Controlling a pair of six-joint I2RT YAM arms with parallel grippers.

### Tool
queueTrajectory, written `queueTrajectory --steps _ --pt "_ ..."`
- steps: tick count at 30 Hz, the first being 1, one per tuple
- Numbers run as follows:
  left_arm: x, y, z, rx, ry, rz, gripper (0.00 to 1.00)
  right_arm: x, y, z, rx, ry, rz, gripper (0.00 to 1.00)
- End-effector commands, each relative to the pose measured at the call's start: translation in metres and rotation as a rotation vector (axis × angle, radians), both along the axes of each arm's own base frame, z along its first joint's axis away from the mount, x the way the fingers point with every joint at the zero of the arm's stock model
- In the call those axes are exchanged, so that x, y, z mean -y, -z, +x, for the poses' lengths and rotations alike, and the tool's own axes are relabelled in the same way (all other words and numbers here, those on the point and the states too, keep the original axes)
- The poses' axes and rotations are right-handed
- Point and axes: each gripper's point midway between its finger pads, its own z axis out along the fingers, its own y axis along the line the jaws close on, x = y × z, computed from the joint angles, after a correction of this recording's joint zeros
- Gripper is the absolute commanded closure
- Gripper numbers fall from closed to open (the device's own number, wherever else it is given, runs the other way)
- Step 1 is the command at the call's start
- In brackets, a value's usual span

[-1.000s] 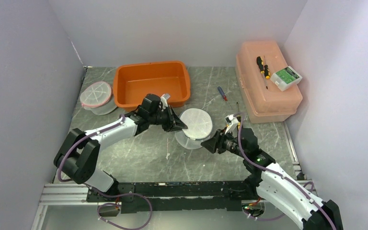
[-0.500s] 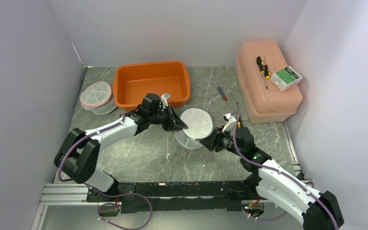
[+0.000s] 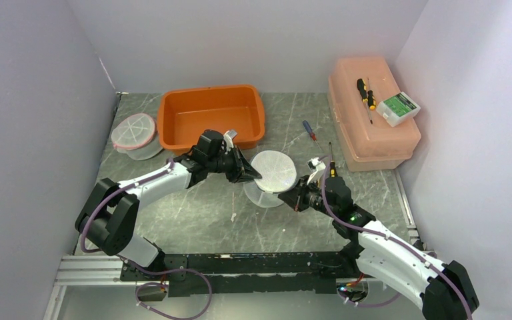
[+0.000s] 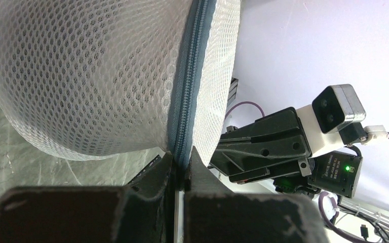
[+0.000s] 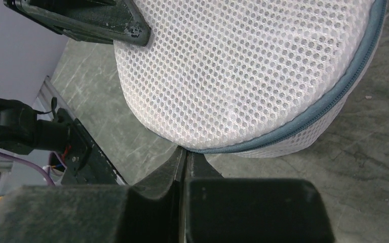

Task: Unzip the laundry bag and remove the bra
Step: Unzip the laundry bag at the center of the board.

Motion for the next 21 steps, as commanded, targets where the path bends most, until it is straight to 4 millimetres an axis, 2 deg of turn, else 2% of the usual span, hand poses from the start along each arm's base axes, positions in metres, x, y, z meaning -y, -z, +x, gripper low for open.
queueTrajectory --steps 1,6,12,21 --pt "0.006 -0.019 0.005 0.033 0.017 -0.039 0.97 -0.001 -0.02 0.008 0.072 0.019 0.031 1.0" --pt "0.005 -0.019 0.004 0.035 0.022 -0.033 0.97 0.007 -0.011 0.01 0.053 0.063 -0.006 1.0" --pt "0.002 -0.017 -0.001 0.033 0.044 -0.012 0.97 0.029 0.008 0.019 0.0 0.211 -0.063 1.0" --pt "-0.003 -0.017 -0.006 0.047 0.074 0.011 0.97 0.058 0.018 0.028 -0.026 0.384 -0.11 1.0"
